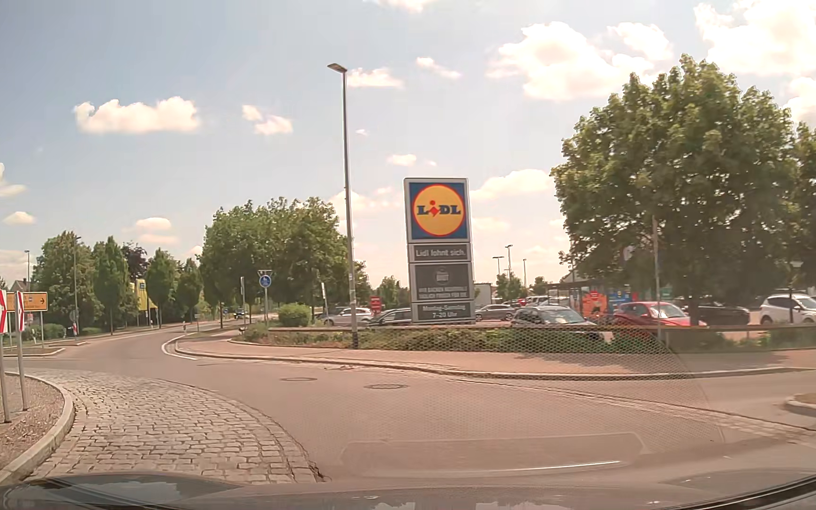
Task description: Follow the waypoints while adhering to traffic rules and regulations
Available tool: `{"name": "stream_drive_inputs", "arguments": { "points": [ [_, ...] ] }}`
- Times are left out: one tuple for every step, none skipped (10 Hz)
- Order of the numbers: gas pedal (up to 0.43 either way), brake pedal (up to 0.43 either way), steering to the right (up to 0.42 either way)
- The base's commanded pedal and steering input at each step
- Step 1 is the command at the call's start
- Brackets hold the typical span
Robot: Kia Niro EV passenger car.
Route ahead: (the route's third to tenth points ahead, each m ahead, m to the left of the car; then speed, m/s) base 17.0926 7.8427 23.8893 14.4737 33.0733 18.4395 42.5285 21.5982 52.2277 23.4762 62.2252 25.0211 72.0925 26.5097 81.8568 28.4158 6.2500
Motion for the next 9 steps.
{"name": "stream_drive_inputs", "arguments": {
  "points": [
    [0.157,0.012,-0.277],
    [0.157,0.012,-0.276],
    [0.157,0.012,-0.276],
    [0.169,0.012,-0.277],
    [0.169,0.012,-0.276],
    [0.169,0.006,-0.276],
    [0.177,0.012,-0.275],
    [0.177,0.012,-0.274],
    [0.177,0.012,-0.268]
  ]
}}
